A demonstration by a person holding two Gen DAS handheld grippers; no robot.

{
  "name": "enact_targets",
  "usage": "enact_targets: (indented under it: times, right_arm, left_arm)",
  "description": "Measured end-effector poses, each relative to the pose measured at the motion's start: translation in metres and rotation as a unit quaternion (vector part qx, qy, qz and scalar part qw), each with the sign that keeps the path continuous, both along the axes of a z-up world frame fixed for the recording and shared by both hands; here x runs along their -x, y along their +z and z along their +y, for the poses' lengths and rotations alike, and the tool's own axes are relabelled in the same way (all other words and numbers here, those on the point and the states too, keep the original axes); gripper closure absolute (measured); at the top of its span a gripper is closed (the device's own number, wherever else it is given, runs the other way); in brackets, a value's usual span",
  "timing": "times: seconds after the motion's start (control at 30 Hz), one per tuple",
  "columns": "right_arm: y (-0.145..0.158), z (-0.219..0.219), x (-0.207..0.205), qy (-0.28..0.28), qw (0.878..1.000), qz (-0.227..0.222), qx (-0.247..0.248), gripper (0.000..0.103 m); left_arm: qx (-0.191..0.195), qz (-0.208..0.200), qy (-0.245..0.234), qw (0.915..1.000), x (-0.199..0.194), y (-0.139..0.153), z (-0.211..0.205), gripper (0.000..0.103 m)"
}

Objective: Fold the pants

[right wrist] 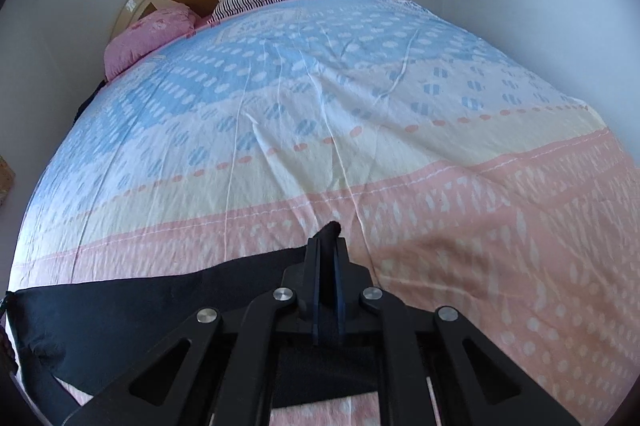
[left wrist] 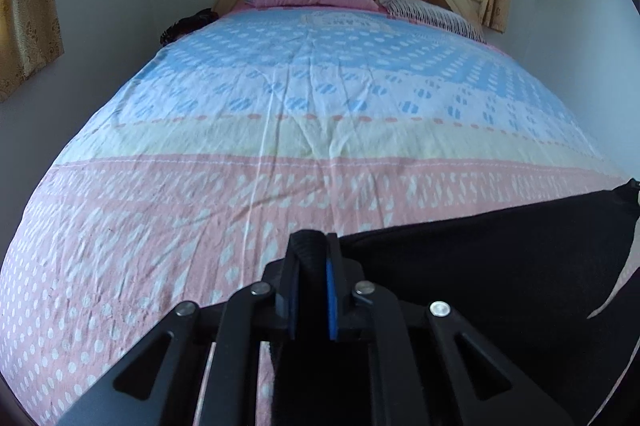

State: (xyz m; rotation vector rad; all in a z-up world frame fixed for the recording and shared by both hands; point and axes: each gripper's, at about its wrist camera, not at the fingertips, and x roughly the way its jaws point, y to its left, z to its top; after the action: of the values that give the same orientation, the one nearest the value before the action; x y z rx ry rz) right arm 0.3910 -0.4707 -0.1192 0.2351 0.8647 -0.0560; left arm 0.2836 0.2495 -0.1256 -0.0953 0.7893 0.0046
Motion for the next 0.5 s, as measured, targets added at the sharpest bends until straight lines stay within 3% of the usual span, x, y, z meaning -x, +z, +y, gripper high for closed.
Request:
enact_targets:
  times: [0.27, 0.5]
  right_arm:
    - [0.042, -0.019, 0.08, -0.007, 0.996, -0.086, -0.038, 0.098]
    - [0.037, -0.035, 0.152, -0.019, 0.992, -0.111, -0.06, 0.098]
  left_arm:
    - [0.052, -0.075, -0.013, 0.9957, 0.048, 0.039, 0.007, 0.092]
    - [0.087, -0.105, -0.027, 0.9903, 0.1, 0.04, 0.017, 0.092]
